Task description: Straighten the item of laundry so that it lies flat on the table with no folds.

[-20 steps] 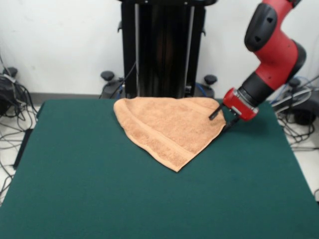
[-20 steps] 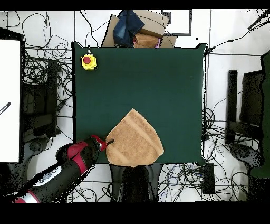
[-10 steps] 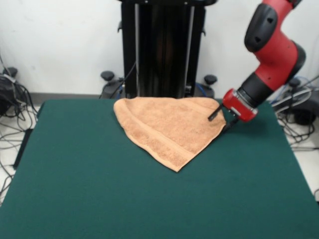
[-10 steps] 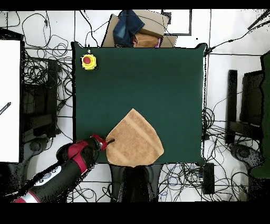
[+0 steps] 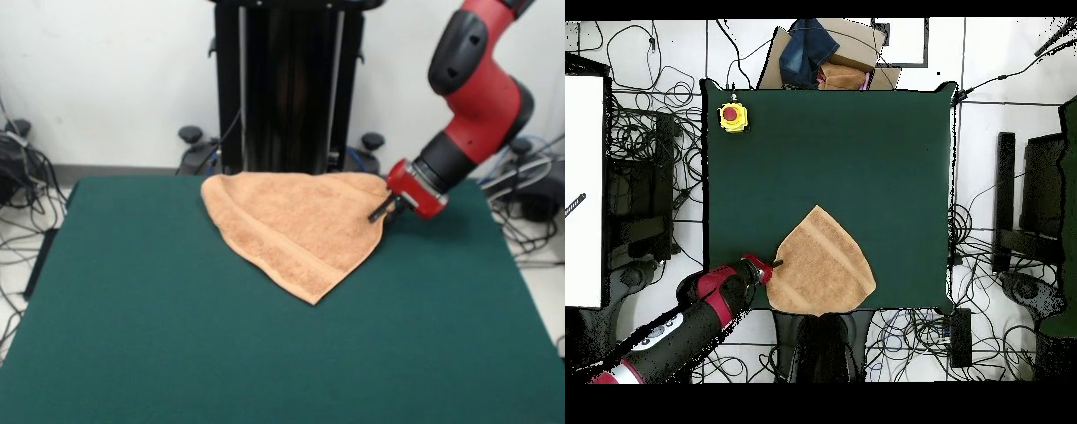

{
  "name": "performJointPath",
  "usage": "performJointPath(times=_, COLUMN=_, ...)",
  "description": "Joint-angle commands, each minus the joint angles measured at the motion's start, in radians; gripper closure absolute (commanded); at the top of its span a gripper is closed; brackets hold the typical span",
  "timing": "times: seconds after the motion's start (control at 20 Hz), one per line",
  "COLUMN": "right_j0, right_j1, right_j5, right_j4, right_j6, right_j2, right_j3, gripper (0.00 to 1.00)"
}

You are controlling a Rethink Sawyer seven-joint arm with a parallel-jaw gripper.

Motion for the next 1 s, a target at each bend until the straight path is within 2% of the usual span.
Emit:
performJointPath(times=0.05, right_j0=-0.009, right_j1=0.045, right_j5=0.072, right_j4=0.057, right_j6=0.288, right_j2=0.080, right_j3=-0.105, gripper=1.00)
performJointPath(times=0.5, right_j0=-0.010, right_j1=0.059, right_j5=0.067, right_j4=0.067, right_j6=0.294, right_j2=0.076, right_j3=-0.121, gripper=1.00)
performJointPath(times=0.7, right_j0=-0.002, right_j1=0.064, right_j5=0.122, right_j4=0.064, right_j6=0.309, right_j2=0.048, right_j3=-0.151, gripper=1.00)
performJointPath(times=0.85, right_j0=-0.020, right_j1=0.058, right_j5=0.146, right_j4=0.056, right_j6=0.298, right_j2=0.036, right_j3=-0.170, gripper=1.00)
performJointPath(times=1.0, right_j0=-0.055, right_j1=0.021, right_j5=0.116, right_j4=0.043, right_j6=0.258, right_j2=0.066, right_j3=-0.144, gripper=1.00)
